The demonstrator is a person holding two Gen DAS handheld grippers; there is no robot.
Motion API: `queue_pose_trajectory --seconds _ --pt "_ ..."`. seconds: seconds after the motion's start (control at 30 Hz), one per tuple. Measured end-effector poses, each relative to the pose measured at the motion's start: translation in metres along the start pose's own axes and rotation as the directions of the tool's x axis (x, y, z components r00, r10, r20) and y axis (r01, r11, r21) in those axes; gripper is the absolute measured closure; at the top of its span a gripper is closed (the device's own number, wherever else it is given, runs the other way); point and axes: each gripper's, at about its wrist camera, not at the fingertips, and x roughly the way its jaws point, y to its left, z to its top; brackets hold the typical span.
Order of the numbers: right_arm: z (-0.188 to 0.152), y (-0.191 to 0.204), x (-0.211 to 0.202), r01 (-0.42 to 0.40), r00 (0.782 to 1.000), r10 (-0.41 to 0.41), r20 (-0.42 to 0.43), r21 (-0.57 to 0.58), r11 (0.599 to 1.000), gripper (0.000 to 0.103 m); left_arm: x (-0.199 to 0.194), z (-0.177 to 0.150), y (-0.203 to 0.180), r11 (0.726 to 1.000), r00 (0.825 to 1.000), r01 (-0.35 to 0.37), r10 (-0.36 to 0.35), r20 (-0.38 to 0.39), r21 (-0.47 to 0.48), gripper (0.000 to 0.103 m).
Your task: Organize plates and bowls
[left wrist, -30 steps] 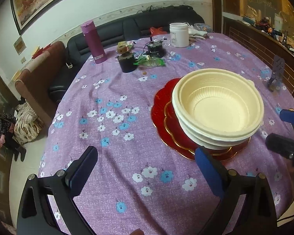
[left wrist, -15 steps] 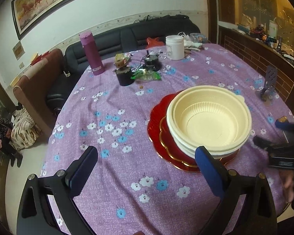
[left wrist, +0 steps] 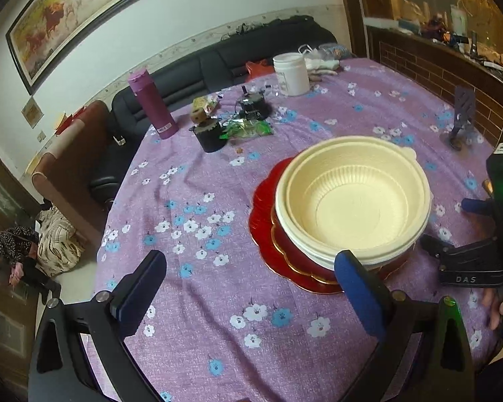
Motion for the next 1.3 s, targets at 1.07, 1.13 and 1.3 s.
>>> queue_pose_trajectory --seconds 1.07,1.13,1.3 --pt "-0.004 0.004 0.026 -0.031 0.999 0.031 -0.009 -0.084 0.996 0.001 0.021 -0.002 0.001 0.998 0.996 0.025 -0.03 -0.08 -0.063 0.003" --pt "-0.005 0.004 0.025 -0.031 0.999 0.031 -0.009 -0.084 0.996 0.001 0.023 -0.004 0.001 0.998 0.996 0.028 -0.033 -0.087 -0.062 0.003" --pt "-0.005 0.004 0.026 -0.032 0.999 0.031 -0.009 -0.084 0.996 0.001 0.024 -0.009 0.002 0.998 0.995 0.024 -0.03 -0.095 -0.066 0.003"
